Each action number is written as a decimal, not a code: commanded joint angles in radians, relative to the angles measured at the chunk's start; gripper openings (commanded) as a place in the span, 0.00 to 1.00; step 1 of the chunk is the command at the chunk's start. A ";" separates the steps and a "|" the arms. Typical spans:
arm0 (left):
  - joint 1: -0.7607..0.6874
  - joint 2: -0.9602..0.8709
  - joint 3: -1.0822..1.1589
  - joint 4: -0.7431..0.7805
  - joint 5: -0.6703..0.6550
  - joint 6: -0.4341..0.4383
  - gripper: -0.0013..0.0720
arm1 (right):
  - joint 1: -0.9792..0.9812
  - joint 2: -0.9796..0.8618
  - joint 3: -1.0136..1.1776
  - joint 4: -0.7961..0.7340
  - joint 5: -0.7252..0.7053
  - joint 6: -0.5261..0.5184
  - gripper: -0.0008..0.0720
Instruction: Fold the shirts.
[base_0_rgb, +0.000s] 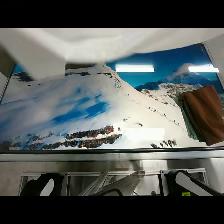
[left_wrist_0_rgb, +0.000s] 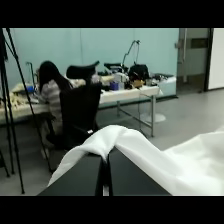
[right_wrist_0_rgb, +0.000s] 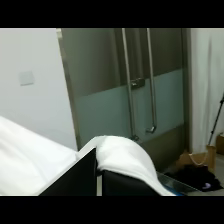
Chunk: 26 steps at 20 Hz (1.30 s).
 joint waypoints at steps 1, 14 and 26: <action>0.001 0.121 -0.109 0.091 0.005 0.015 0.03 | -0.027 0.035 0.035 -0.134 0.028 0.062 0.04; -0.166 -0.685 -0.704 0.063 0.169 0.172 0.03 | 0.393 -0.340 -1.091 -0.383 -0.464 -0.164 0.04; -0.057 -1.066 -0.045 0.063 -0.295 -0.016 0.97 | 0.207 -0.549 -0.750 -0.323 -0.295 -0.241 0.56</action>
